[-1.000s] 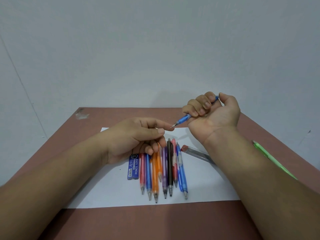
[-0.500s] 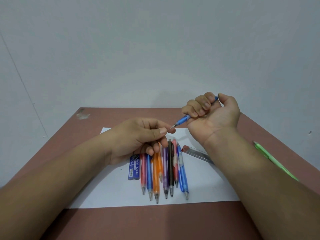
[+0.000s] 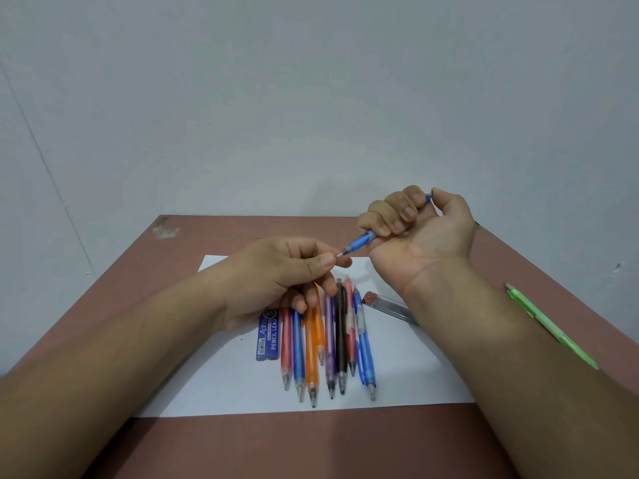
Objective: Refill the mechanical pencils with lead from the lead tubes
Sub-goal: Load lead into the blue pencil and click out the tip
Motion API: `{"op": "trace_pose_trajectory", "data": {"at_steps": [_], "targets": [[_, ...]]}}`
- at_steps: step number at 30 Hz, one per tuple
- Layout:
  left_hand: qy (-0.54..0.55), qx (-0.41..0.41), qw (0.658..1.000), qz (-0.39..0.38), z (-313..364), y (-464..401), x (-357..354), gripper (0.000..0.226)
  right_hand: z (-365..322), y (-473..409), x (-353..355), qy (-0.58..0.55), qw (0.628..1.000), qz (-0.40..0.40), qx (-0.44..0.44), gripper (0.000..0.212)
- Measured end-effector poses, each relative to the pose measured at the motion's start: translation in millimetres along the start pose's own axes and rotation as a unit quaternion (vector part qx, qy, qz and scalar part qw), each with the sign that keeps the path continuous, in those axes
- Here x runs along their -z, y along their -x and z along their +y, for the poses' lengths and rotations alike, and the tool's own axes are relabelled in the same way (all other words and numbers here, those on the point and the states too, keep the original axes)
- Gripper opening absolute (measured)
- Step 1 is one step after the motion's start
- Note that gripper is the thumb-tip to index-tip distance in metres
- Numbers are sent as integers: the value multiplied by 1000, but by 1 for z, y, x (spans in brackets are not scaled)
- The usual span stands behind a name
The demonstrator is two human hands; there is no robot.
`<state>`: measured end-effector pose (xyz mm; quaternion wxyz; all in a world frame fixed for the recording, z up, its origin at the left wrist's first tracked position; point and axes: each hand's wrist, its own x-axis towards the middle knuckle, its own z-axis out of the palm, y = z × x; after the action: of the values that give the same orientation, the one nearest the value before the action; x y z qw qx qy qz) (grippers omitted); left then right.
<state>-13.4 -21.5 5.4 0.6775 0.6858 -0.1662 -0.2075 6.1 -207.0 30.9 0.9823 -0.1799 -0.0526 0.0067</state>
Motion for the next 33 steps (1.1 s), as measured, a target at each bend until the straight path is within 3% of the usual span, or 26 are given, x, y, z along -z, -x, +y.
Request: {"op": "trace_pose_trajectory", "data": {"at_steps": [18, 21, 27, 30, 33], "targets": [[-20, -7, 1000, 11, 1, 2, -2, 35, 5, 3, -1, -7, 1000, -6, -6, 39], [-7, -4, 1000, 12, 1, 1, 0, 31, 8, 0, -1, 33, 999, -6, -5, 41], [21, 1, 1000, 2, 2, 2, 2, 30, 15, -2, -3, 179, 982, 58, 8, 25], [31, 6, 999, -4, 3, 1, 4, 24, 15, -6, 0, 267, 960, 83, 7, 24], [37, 7, 999, -5, 5, 2, 3, 33, 13, -10, 3, 338, 936, 94, 19, 30]]}}
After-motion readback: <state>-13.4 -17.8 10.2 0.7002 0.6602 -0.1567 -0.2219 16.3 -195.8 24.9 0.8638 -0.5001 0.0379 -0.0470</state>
